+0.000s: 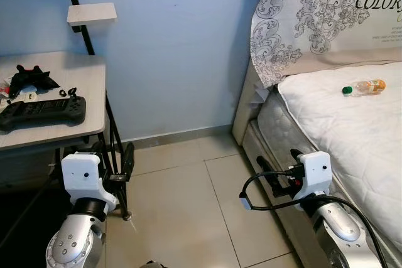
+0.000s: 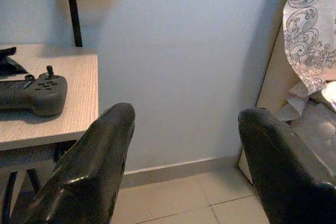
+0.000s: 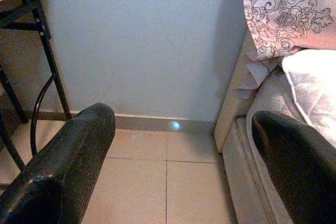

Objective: Clean up the room

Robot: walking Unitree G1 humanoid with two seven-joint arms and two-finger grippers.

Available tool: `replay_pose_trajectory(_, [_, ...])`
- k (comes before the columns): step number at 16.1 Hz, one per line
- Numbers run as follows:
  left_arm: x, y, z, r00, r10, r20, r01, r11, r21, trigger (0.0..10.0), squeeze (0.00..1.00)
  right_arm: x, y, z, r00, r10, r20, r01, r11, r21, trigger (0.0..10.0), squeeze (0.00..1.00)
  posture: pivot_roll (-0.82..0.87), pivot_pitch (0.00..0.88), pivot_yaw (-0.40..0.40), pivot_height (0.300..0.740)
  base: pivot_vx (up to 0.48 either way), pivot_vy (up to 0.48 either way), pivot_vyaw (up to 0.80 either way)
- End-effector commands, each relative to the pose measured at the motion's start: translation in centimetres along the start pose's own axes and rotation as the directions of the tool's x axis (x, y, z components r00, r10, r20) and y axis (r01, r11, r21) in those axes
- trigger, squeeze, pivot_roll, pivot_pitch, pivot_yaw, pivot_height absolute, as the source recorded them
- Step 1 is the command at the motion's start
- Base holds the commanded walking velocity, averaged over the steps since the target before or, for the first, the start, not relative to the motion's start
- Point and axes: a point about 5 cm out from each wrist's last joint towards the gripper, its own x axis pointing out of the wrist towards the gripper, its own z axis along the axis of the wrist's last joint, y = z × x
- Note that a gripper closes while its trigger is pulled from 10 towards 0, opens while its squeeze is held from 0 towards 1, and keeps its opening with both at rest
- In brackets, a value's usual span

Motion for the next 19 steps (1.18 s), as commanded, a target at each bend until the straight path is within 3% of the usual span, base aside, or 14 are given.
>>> replay_pose_trajectory(1, [5.4,-2.8,2.0,0.998,-0.053,-0.038,0.046,0.987,-0.152,10.0,0.0,4.9,0.6,4.6,0.998,0.014,0.055,-0.018,0.997,0.072,10.0,0.0,0.03,0.0,-0.123,0.74,0.0,0.0,0.0])
replay_pose_trajectory(3, [7.5,-3.1,2.1,0.989,-0.144,-0.04,0.145,0.989,0.019,10.0,0.0,6.5,1.8,4.9,0.994,0.0,0.109,-0.014,0.992,0.127,10.0,0.0,0.01,0.0,-0.061,0.74,0.0,0.0,0.0])
replay_pose_trajectory(8, [6.8,-2.2,1.9,0.99,-0.129,-0.059,0.127,0.991,-0.038,10.0,0.0,6.0,2.1,3.9,0.996,-0.028,0.084,0.016,0.989,0.145,10.0,0.0,0.0,0.0,-0.032,0.74,0.0,0.0,0.0])
replay_pose_trajectory(9, [6.0,-1.6,1.9,0.993,-0.103,-0.061,0.101,0.994,-0.042,10.0,0.0,5.3,1.5,3.7,0.996,-0.039,0.078,0.028,0.991,0.132,10.0,0.0,-0.01,0.0,-0.043,0.74,0.0,0.0,0.0])
replay_pose_trajectory(10, [4.1,-1.1,1.3,0.99,-0.107,-0.095,0.104,0.994,-0.034,10.0,0.0,3.8,0.4,3.2,0.996,-0.059,0.072,0.052,0.993,0.107,10.0,0.0,0.01,0.0,-0.055,0.74,0.0,0.0,0.0])
replay_pose_trajectory(12, [2.1,-1.9,0.6,0.977,-0.172,-0.13,0.179,0.983,0.049,10.0,0.0,1.8,-1.2,1.1,0.996,-0.09,-0.003,0.09,0.994,0.069,10.0,0.0,0.03,0.0,-0.078,0.74,0.0,0.0,0.0])
replay_pose_trajectory(13, [2.4,-2.2,0.7,0.977,-0.176,-0.118,0.183,0.982,0.053,10.0,0.0,1.5,-1.3,0.5,0.996,-0.083,-0.023,0.084,0.995,0.055,10.0,0.0,0.02,0.0,-0.074,0.74,0.0,0.0,0.0])
replay_pose_trajectory(19, [5.0,-1.8,1.7,0.983,-0.166,-0.078,0.175,0.978,0.117,10.0,0.0,3.9,-0.1,1.9,0.996,-0.081,0.03,0.08,0.996,0.033,10.0,0.0,-0.02,0.0,-0.039,0.74,0.0,-0.169,-0.59])
